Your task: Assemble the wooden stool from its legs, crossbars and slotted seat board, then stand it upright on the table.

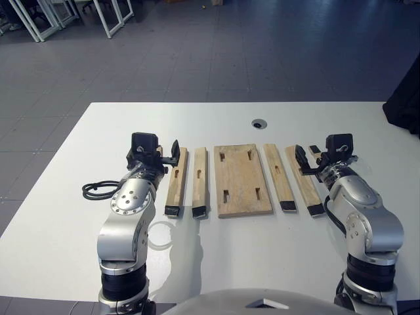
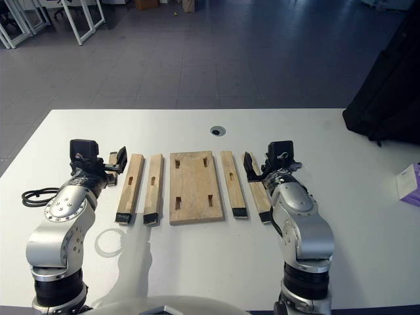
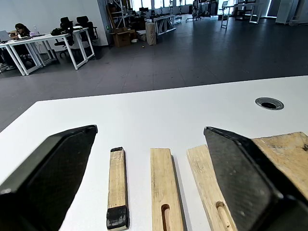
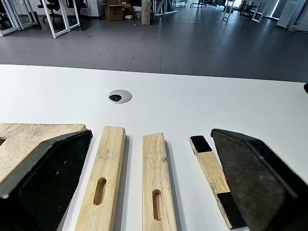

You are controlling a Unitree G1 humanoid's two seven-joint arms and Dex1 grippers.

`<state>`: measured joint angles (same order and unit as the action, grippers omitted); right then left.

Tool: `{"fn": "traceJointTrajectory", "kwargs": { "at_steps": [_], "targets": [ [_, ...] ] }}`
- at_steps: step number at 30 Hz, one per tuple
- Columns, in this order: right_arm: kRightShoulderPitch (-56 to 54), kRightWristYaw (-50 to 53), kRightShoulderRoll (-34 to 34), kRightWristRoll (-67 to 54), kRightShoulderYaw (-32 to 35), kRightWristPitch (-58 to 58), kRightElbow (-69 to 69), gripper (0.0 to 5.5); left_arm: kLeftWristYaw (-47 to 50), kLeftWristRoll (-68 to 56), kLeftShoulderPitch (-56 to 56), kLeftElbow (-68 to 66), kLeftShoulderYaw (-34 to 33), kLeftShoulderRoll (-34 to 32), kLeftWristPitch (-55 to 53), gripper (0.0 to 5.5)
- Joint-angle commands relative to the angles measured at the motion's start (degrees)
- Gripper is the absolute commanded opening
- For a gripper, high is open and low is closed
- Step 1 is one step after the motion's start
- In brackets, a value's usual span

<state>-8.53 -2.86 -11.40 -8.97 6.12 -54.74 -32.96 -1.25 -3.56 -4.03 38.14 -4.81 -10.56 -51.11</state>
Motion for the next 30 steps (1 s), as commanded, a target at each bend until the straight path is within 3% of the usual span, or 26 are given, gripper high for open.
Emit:
{"fn": "traceJointTrajectory", "kwargs": {
  "at_steps": [1,7,30],
  "targets": [
    [-1.0,-0.7,0.0,-0.4,0.3,1.2,0.5,4.52,1.3,1.5,0.0,0.0,-0.2,-0.1,-0.6,4.11],
    [-1.5,-2.1,-0.9,-0.7,0.5,2.0,2.2,4.52,2.3,-0.6,-2.6,-2.5,-3.6,3.8,1.2,4.11],
    [-0.3,-1.4,1.2,-2.5,1.7,3.1,1.2,4.52,-1.2,-5.2,-1.1,-1.1,-4.5,2.9,1.6,4.11]
  ]
}}
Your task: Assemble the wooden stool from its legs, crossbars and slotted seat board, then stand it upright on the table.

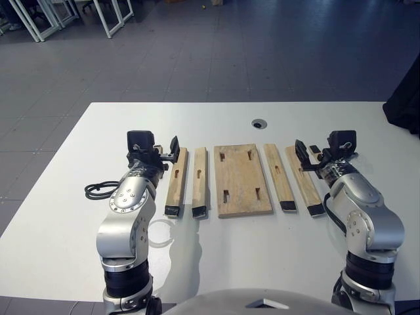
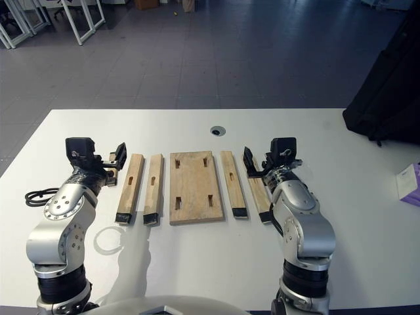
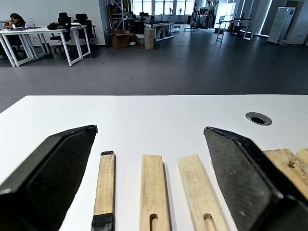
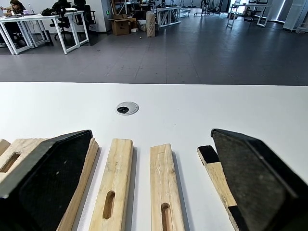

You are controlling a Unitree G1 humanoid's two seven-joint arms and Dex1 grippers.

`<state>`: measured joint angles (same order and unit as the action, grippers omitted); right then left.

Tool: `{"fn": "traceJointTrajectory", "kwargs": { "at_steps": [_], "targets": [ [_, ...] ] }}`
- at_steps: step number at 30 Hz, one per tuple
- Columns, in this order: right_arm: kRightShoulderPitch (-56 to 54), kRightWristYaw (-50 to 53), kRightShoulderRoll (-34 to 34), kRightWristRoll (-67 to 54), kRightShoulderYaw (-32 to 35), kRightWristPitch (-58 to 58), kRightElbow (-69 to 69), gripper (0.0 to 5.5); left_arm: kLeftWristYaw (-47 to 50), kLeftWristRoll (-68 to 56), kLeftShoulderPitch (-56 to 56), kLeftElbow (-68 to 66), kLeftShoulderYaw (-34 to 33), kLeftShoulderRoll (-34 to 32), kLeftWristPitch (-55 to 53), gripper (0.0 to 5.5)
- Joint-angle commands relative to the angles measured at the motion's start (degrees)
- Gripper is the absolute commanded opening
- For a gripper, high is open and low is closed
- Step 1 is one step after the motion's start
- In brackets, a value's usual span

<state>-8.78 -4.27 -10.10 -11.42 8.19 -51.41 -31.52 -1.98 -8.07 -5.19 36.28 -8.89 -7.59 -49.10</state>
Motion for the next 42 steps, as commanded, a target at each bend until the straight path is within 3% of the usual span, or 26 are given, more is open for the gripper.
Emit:
{"fn": "traceJointTrajectory", "kwargs": {
  "at_steps": [1,14,22,32,42],
  "targets": [
    [-0.1,-0.1,-0.2,-0.1,-0.4,-0.2,0.0,4.52,-0.3,-0.7,0.2,0.8,-0.3,-0.1,-0.3,4.11],
    [-2.0,-3.8,-2.6,-3.1,2.4,0.4,3.2,4.52,1.2,-0.7,2.8,2.6,0.3,1.3,-0.9,4.11],
    [-1.8,-15.0,-17.3,0.3,6.6,15.5,29.7,4.52,0.9,-0.6,2.5,1.7,1.0,0.8,-0.9,4.11],
    [-3.0,-17.6,-18.4,3.3,3.8,25.7,46.2,4.52,1.0,-0.6,2.1,1.2,1.0,0.9,-0.8,4.11],
    [-9.3,-22.1,-17.9,8.4,-3.2,36.4,67.2,4.52,1.0,-0.5,0.2,-0.1,1.5,0.6,-0.6,4.11]
  ]
}}
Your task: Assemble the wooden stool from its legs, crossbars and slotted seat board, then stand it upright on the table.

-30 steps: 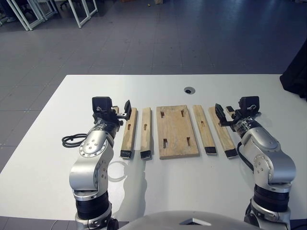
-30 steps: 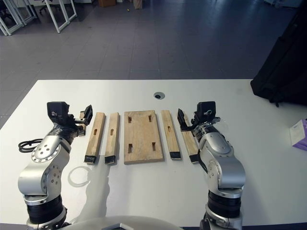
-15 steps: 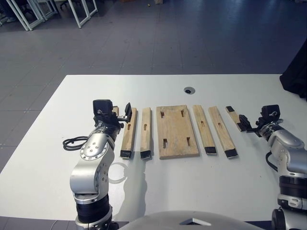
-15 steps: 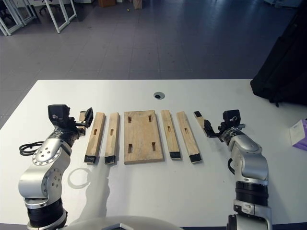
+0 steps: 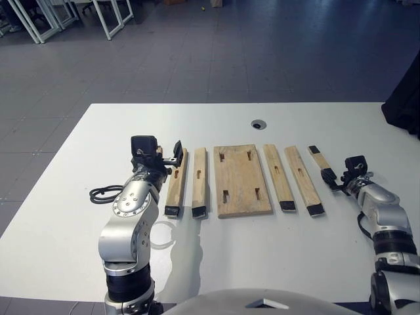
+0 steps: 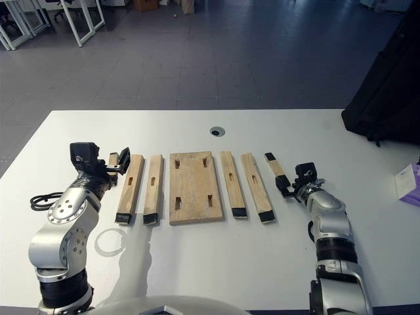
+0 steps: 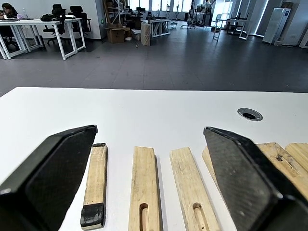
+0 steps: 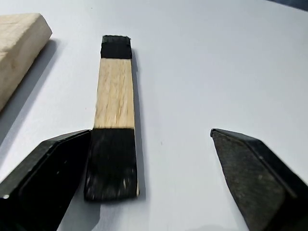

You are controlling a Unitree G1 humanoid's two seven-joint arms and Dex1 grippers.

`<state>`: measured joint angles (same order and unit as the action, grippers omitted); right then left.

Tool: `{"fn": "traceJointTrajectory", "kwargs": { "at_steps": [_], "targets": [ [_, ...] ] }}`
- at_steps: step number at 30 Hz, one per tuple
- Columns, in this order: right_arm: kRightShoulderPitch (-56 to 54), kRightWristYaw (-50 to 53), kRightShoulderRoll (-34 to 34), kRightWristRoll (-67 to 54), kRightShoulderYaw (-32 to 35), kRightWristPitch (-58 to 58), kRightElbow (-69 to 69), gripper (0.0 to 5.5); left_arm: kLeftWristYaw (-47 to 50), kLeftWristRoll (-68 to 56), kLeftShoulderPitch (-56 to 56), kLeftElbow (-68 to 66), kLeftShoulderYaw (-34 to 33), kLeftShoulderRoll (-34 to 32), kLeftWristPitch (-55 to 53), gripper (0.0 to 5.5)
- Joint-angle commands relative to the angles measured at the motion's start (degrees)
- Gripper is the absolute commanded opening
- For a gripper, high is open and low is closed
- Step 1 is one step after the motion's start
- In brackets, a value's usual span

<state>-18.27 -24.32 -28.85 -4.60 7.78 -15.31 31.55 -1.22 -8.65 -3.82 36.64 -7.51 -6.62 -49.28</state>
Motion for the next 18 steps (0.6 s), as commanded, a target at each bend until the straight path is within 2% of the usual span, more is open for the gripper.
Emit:
{"fn": "traceJointTrajectory", "kwargs": {
  "at_steps": [1,6,13,16,18],
  "targets": [
    [0.2,-2.7,0.9,1.7,-3.4,0.8,4.7,4.32,0.2,0.1,-1.3,-0.5,0.1,-0.4,-0.4,4.07],
    [1.8,-7.0,0.7,0.5,-4.6,-0.4,8.0,3.27,0.3,0.1,-1.5,-0.3,0.1,-0.3,-0.5,4.07],
    [2.7,-6.0,1.6,-1.8,-1.9,0.8,15.3,1.78,0.2,0.2,-2.0,-0.8,-0.2,-0.7,-0.3,4.07],
    [2.3,-5.3,2.3,-1.9,-2.1,1.5,15.5,1.29,0.4,0.3,-2.4,-1.3,-0.5,-0.9,-0.3,4.07],
    [1.5,-3.4,2.6,-2.7,-0.9,2.5,14.1,1.28,0.3,0.2,-2.7,-1.7,-0.8,-1.1,-0.3,4.07]
  ]
}}
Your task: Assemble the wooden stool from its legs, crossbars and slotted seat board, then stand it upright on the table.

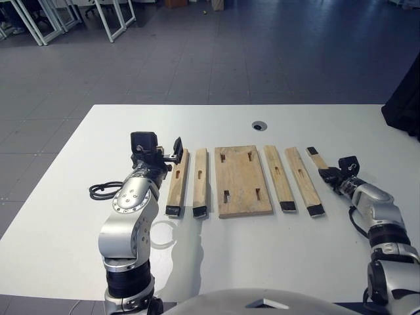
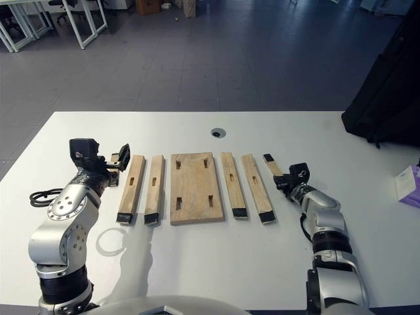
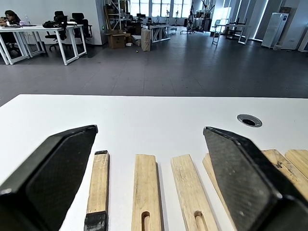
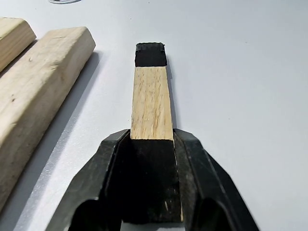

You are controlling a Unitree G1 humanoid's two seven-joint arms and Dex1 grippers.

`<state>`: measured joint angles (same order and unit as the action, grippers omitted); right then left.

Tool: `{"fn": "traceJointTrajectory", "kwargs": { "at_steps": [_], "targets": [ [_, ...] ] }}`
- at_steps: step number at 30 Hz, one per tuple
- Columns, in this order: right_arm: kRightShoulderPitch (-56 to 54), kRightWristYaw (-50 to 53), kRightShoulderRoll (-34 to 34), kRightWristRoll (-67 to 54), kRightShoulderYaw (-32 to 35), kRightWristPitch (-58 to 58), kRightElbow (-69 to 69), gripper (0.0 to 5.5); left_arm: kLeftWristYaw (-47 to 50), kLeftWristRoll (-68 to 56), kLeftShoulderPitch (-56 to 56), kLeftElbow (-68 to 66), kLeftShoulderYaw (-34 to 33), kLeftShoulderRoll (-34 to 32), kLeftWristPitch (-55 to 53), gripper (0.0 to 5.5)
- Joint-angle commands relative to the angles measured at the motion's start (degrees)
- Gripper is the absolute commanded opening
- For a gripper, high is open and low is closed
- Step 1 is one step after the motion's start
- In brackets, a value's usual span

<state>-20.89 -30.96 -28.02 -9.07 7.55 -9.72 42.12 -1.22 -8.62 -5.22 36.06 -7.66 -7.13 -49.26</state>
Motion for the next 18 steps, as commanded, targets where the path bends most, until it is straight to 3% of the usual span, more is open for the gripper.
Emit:
{"fn": "traceJointTrajectory", "kwargs": {
  "at_steps": [1,6,10,14,18],
  "targets": [
    [3.7,4.4,1.9,1.3,0.0,-2.7,2.0,1.28,0.2,0.2,-1.5,-1.5,-0.8,-0.8,-0.4,4.07],
    [-1.1,14.8,4.8,0.3,1.9,-5.3,-23.8,1.28,-7.9,-7.0,-10.6,-4.7,-1.4,-5.5,-9.9,4.07],
    [-2.4,17.5,14.2,-0.6,-8.8,-13.9,-48.3,1.28,-10.9,-25.9,-25.2,-18.7,-17.8,2.7,-17.5,4.07],
    [-0.2,17.5,18.3,2.4,-19.0,-17.7,-57.3,1.28,-12.2,-37.4,-30.4,-30.4,-25.2,4.5,-22.3,4.07],
    [0.0,18.2,20.5,3.1,-21.5,-20.5,-60.5,1.28,-12.4,-42.5,-31.1,-35.7,-26.0,4.0,-24.3,4.07]
  ]
}}
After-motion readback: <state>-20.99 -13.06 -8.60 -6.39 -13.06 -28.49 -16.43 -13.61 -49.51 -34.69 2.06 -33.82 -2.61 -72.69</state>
